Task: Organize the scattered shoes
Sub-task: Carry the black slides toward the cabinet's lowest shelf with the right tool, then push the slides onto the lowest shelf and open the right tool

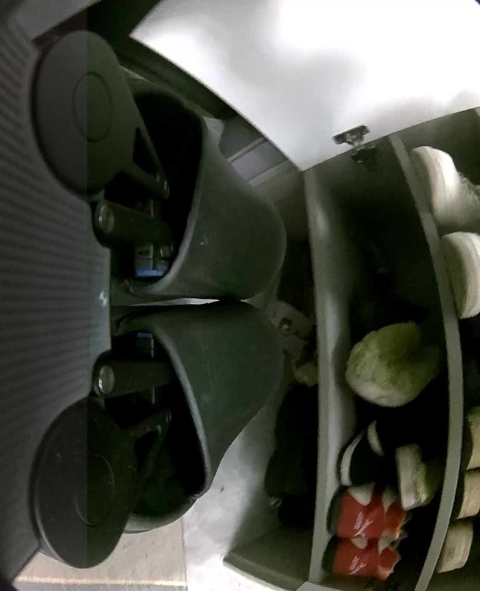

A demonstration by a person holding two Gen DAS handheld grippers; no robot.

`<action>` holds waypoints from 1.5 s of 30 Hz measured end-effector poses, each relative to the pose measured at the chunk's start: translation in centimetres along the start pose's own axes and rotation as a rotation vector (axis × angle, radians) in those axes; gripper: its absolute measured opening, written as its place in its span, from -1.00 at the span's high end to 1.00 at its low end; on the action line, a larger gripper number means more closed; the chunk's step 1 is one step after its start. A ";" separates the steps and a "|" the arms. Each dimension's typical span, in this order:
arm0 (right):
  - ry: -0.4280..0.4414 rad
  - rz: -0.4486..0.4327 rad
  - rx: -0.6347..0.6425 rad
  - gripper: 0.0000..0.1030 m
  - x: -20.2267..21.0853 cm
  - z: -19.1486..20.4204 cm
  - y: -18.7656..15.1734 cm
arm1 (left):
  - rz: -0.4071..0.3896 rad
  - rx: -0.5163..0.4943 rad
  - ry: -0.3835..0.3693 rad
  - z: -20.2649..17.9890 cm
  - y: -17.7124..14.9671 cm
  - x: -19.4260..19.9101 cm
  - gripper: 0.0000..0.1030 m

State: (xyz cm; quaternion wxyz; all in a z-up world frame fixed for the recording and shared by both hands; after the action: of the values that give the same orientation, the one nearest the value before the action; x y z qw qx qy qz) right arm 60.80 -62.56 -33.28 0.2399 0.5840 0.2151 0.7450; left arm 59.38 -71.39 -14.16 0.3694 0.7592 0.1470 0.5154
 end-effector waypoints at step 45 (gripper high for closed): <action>-0.102 -0.408 -0.003 0.45 -20.3 12.6 16.9 | -0.002 0.044 -0.048 0.8 1.9 0.8 -0.99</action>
State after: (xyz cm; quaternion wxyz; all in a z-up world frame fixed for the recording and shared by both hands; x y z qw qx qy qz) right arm 75.38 -87.75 -35.84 0.3972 0.5650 0.3154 0.6508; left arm 60.11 -72.50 -12.45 0.3566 0.7791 0.1502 0.4932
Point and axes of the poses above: each gripper's, at about its wrist camera, not at the fingertips, and x roughly against the way its jaws point, z to its left, y to its top, the point moved 6 cm from there along -x, roughly the way its jaws point, and after that the axes turned 11 degrees about z, right-handed, at the moved point
